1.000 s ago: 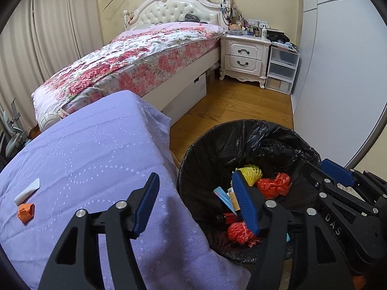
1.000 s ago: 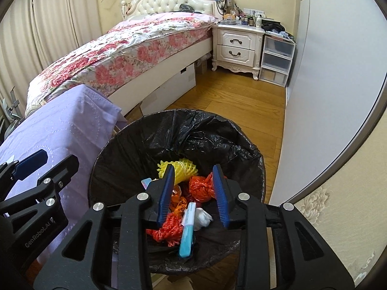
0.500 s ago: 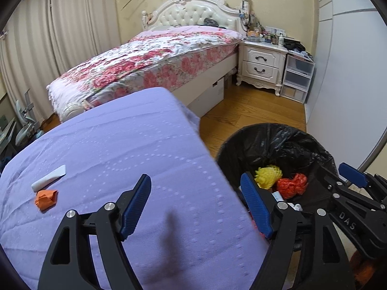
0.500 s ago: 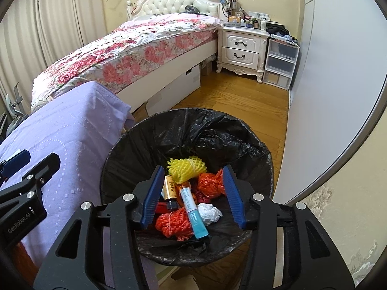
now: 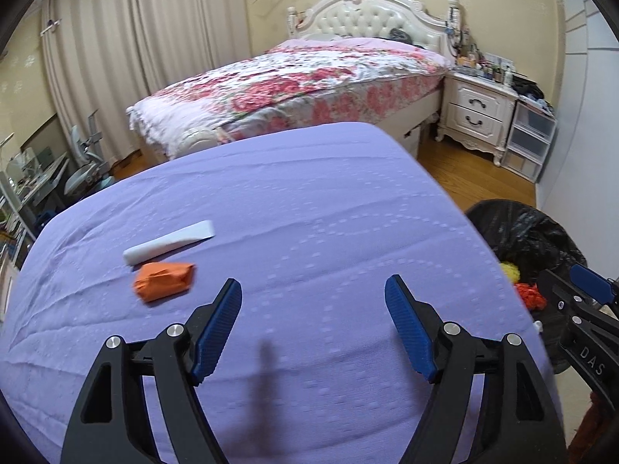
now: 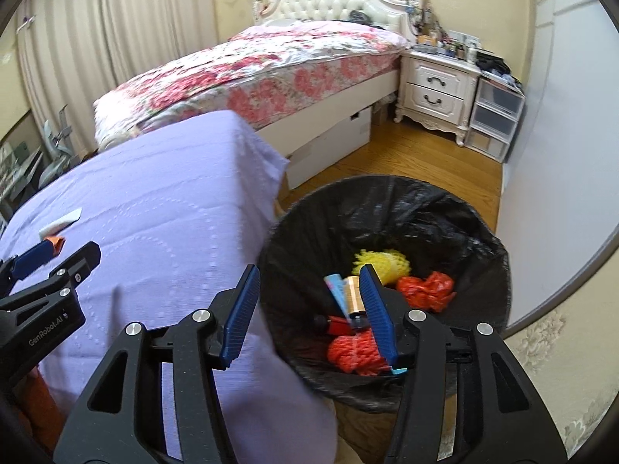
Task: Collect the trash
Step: 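Move both open tools back over the lavender bed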
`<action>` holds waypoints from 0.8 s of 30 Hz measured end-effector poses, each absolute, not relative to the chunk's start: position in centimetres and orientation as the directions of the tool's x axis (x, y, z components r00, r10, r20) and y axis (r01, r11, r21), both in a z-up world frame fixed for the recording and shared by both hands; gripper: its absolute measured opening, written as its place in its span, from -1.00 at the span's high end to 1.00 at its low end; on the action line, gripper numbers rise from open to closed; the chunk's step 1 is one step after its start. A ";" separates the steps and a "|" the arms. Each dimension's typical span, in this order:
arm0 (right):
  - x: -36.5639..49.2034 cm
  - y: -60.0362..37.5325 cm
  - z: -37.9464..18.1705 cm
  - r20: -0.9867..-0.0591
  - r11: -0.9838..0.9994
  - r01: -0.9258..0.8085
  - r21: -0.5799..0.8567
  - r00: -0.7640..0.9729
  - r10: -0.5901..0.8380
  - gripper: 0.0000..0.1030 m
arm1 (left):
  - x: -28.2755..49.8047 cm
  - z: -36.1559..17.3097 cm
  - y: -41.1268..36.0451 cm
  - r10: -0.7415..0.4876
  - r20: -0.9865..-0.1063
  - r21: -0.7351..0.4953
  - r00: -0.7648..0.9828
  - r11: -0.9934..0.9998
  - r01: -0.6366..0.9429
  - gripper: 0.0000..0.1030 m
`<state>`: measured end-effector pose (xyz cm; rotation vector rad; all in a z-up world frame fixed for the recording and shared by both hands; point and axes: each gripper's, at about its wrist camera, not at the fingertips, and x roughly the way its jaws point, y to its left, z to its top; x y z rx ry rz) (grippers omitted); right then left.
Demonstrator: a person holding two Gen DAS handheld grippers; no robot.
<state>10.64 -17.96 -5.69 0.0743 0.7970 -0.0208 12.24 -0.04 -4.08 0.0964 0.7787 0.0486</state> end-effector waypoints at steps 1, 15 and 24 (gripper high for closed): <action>10.7 -17.3 -5.6 -0.714 0.998 0.033 0.058 0.700 0.019 -0.01 | 12.2 -4.1 0.6 0.088 -0.700 0.103 0.708 0.994 -0.021 -0.44; 13.3 -8.8 -5.8 -0.755 0.991 -0.129 0.039 0.646 0.114 -0.04 | 12.1 -5.0 9.4 0.179 -0.735 0.075 0.653 0.980 -0.184 -0.44; 15.1 -6.1 -6.3 -0.769 0.987 -0.161 -0.023 0.633 0.085 -0.25 | 14.5 -5.5 10.8 0.165 -0.761 0.064 0.627 0.981 -0.181 -0.44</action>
